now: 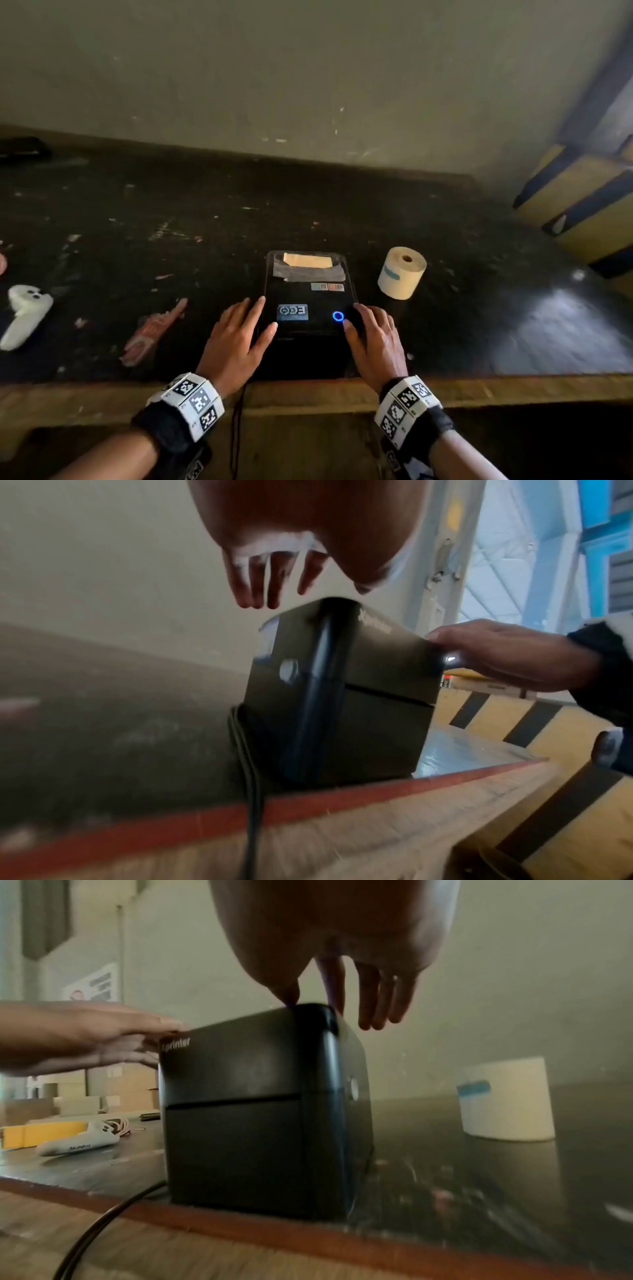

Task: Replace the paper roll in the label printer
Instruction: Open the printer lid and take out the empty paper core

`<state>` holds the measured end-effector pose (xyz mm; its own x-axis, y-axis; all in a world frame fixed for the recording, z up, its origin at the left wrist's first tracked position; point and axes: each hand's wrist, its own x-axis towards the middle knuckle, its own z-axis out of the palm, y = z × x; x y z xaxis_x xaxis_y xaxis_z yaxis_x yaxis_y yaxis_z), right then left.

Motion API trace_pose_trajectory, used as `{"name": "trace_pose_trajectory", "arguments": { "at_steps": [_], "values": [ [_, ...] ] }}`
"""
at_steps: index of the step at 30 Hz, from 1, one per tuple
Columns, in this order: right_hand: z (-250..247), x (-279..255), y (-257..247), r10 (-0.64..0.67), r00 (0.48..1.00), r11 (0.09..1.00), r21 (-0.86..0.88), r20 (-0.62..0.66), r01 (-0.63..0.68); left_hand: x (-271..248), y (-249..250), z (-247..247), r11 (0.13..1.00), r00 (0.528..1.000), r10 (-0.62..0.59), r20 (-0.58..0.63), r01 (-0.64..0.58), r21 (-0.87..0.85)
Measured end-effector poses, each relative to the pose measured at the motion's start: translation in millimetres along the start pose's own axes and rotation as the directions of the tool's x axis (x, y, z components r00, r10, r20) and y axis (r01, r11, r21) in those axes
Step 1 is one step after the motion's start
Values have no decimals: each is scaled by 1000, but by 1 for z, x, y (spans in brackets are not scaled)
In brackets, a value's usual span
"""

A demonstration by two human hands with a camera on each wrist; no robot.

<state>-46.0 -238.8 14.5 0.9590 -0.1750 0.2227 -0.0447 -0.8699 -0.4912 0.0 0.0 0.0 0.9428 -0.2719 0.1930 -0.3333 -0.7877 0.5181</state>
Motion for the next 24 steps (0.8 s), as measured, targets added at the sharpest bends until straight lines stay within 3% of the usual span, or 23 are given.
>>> {"name": "trace_pose_trajectory", "arguments": {
  "at_steps": [7,12,15,18,24],
  "values": [
    [21,-10,-1,170,979,937,289,116,-197,-12,7,23,899,981,-192,17,183,-398],
    [26,-16,0,165,985,947,274,43,-170,-14,7,29,917,975,-218,-47,187,-353],
    [23,-15,-2,166,986,963,213,28,-168,-13,5,29,949,976,-181,-122,141,-282],
    [19,-14,-3,167,985,966,197,29,-170,-14,4,26,962,979,-161,-124,127,-243],
    [7,-1,-5,128,991,956,262,31,-132,-3,19,9,931,975,-172,-142,114,-348]
  ]
}}
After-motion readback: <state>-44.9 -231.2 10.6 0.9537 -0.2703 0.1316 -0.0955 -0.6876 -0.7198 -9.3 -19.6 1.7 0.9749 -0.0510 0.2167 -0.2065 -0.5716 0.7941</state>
